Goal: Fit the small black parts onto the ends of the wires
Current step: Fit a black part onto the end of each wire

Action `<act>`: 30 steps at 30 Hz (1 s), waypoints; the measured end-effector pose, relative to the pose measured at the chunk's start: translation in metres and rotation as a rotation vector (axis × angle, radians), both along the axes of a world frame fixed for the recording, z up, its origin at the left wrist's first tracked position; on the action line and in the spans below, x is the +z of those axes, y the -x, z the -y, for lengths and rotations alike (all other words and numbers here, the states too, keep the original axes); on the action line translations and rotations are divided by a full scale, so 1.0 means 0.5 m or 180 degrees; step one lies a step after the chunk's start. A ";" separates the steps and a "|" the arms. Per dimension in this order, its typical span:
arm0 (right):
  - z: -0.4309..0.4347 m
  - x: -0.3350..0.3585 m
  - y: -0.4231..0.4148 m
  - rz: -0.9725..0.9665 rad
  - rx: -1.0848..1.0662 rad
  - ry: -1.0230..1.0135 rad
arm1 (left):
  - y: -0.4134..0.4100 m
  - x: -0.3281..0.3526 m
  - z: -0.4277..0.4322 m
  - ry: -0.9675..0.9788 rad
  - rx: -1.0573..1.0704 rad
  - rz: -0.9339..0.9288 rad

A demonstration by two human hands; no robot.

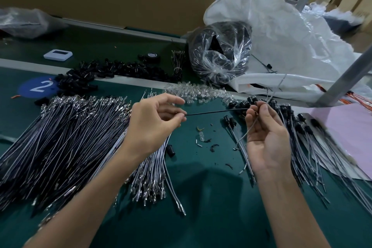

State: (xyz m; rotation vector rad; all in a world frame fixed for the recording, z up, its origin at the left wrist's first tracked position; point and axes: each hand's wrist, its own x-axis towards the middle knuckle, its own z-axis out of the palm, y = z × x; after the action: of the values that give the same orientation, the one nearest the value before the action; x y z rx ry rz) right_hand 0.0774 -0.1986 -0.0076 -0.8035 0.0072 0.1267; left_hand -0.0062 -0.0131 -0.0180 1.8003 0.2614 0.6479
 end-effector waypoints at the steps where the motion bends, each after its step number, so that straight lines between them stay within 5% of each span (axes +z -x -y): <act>1: 0.000 0.001 0.000 0.0004 -0.0009 -0.0008 | 0.001 -0.001 0.001 -0.0058 -0.0003 -0.0001; 20: 0.007 0.002 -0.003 0.0005 -0.0144 -0.0089 | 0.002 0.013 -0.003 0.1084 -0.0360 0.0189; 22: 0.011 -0.003 -0.008 0.0153 -0.0357 0.0456 | 0.004 0.015 -0.004 0.1296 -0.0423 0.0218; 27: 0.003 -0.020 0.000 0.1977 -0.1609 0.3636 | 0.002 0.007 0.001 0.1084 -0.0360 0.0111; 30: -0.025 -0.033 0.026 0.2760 -0.1174 0.3903 | -0.003 -0.001 0.016 0.0812 -0.0371 0.0003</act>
State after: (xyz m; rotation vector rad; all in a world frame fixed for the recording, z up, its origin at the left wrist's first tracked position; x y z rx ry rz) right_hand 0.0642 -0.1859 -0.0243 -2.0050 -0.6371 -0.6518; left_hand -0.0048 -0.0210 -0.0186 1.5581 0.2259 0.5086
